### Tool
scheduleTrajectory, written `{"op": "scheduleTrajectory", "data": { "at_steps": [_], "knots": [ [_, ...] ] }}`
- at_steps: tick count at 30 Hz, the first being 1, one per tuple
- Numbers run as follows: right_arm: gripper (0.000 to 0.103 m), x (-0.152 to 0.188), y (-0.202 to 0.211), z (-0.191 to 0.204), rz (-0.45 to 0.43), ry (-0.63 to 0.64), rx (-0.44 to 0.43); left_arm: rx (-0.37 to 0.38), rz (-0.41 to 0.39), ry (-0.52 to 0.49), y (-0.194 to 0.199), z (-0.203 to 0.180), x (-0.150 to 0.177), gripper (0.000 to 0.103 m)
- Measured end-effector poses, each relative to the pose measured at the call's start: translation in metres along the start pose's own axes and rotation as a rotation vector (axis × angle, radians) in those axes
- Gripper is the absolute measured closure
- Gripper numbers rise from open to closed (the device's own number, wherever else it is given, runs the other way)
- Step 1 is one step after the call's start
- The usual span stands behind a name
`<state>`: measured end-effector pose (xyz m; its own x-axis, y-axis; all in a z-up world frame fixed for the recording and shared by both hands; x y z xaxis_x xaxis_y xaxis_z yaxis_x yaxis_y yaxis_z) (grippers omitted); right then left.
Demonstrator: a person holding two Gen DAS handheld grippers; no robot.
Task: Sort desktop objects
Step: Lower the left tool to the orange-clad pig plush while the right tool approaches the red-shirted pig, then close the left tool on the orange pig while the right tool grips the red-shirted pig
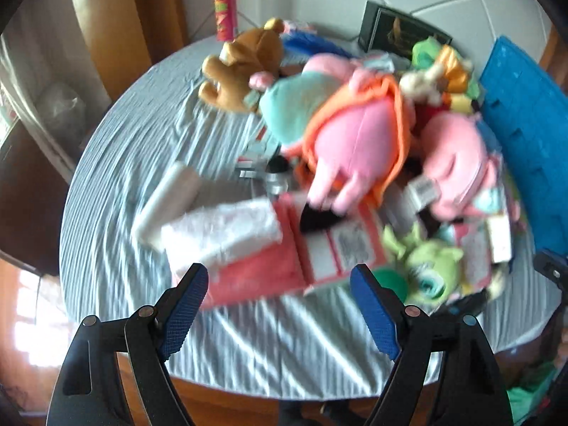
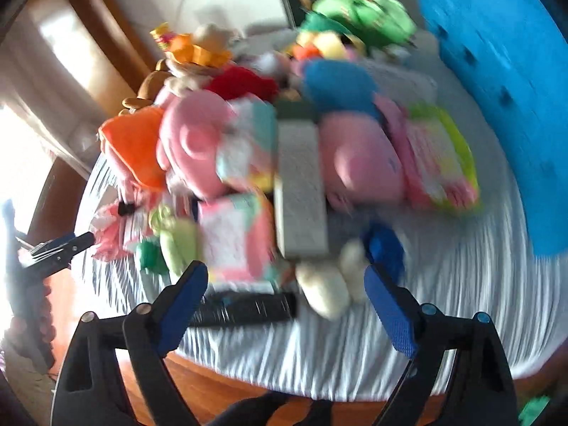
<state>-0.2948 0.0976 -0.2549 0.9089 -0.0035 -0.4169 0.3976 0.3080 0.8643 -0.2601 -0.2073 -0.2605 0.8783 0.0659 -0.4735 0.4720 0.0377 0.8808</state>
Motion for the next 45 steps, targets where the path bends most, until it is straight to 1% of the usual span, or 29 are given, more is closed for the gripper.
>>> {"op": "scheduleTrajectory", "data": {
  "at_steps": [1,4,5,7,9,10,12,14,15,17,19,21,22,24,26,29,33,34,36,37,38,41,42,43,45],
  "knots": [
    [0.012,-0.008,-0.001,0.010,-0.006,0.002,-0.005,0.015,-0.014,-0.006,0.002,0.001,-0.006,0.020],
    [0.012,-0.029,-0.006,0.038,-0.021,0.013,-0.017,0.075,-0.061,-0.060,-0.001,-0.004,-0.046,0.015],
    [0.012,-0.038,-0.007,0.050,-0.036,0.023,-0.001,0.089,-0.071,-0.086,-0.003,-0.008,-0.061,0.015],
    [0.012,-0.047,-0.007,0.060,-0.059,0.007,0.019,0.115,-0.090,-0.136,-0.007,-0.017,-0.089,0.015],
    [0.012,-0.058,-0.009,0.070,-0.069,-0.018,0.024,0.130,-0.094,-0.169,-0.013,-0.025,-0.107,0.015],
    [0.012,-0.063,-0.010,0.075,-0.074,-0.030,0.027,0.137,-0.083,-0.194,-0.017,-0.029,-0.118,0.015],
    [0.012,-0.072,-0.010,0.080,-0.080,-0.039,0.048,0.136,-0.041,-0.218,-0.030,-0.033,-0.129,0.015],
    [0.012,-0.080,-0.010,0.084,-0.078,-0.048,0.064,0.145,0.024,-0.240,-0.046,-0.042,-0.142,0.015],
    [0.012,-0.085,-0.011,0.085,-0.076,-0.049,0.081,0.151,0.043,-0.242,-0.051,-0.046,-0.146,0.015],
    [0.012,-0.097,-0.015,0.088,-0.070,-0.047,0.109,0.151,0.064,-0.248,-0.061,-0.046,-0.151,0.015],
    [0.012,-0.107,-0.022,0.094,-0.056,-0.032,0.114,0.138,0.090,-0.252,-0.071,-0.045,-0.152,0.015],
    [0.012,-0.114,-0.032,0.099,-0.036,-0.015,0.113,0.132,0.127,-0.254,-0.085,-0.044,-0.149,0.015],
    [0.012,-0.116,-0.040,0.101,-0.016,0.000,0.122,0.142,0.142,-0.251,-0.091,-0.044,-0.146,0.015],
    [0.012,-0.117,-0.054,0.102,0.020,0.015,0.137,0.149,0.150,-0.250,-0.097,-0.043,-0.143,0.012],
    [0.012,-0.118,-0.068,0.102,0.050,0.024,0.143,0.137,0.148,-0.254,-0.101,-0.043,-0.142,0.006],
    [0.012,-0.121,-0.084,0.104,0.066,0.072,0.176,0.107,0.155,-0.263,-0.107,-0.046,-0.142,0.006],
    [0.012,-0.125,-0.095,0.102,0.095,0.107,0.170,0.135,0.183,-0.251,-0.120,-0.049,-0.139,0.006],
    [0.012,-0.125,-0.096,0.101,0.101,0.113,0.165,0.134,0.182,-0.259,-0.122,-0.051,-0.138,0.006],
    [0.012,-0.123,-0.095,0.099,0.105,0.126,0.158,0.143,0.177,-0.268,-0.121,-0.055,-0.135,0.014],
    [0.014,-0.122,-0.095,0.098,0.107,0.132,0.155,0.154,0.176,-0.267,-0.119,-0.056,-0.134,0.023],
    [0.014,-0.121,-0.094,0.096,0.109,0.136,0.152,0.158,0.172,-0.265,-0.117,-0.056,-0.134,0.026],
    [0.014,-0.123,-0.096,0.091,0.126,0.140,0.128,0.157,0.164,-0.257,-0.115,-0.053,-0.134,0.027],
    [0.011,-0.125,-0.099,0.091,0.134,0.140,0.121,0.157,0.164,-0.256,-0.115,-0.052,-0.134,0.027],
    [0.005,-0.125,-0.104,0.091,0.146,0.141,0.121,0.151,0.162,-0.259,-0.116,-0.053,-0.134,0.027],
    [0.003,-0.124,-0.118,0.091,0.175,0.128,0.091,0.128,0.158,-0.248,-0.119,-0.050,-0.135,0.030]
  ]
}}
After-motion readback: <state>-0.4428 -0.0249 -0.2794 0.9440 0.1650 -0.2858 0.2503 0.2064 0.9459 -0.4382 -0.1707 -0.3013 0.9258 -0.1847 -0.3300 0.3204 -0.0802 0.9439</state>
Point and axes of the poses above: each gripper's, at about its wrist camera, not at the fingertips, and y roughly against the way its jaws point, z to its left, x to its underside, the point moved 4 cm from there along -y, roughly the way its jaws point, and after that the axes turned 7 degrees about -y, right-handed, at the moved point
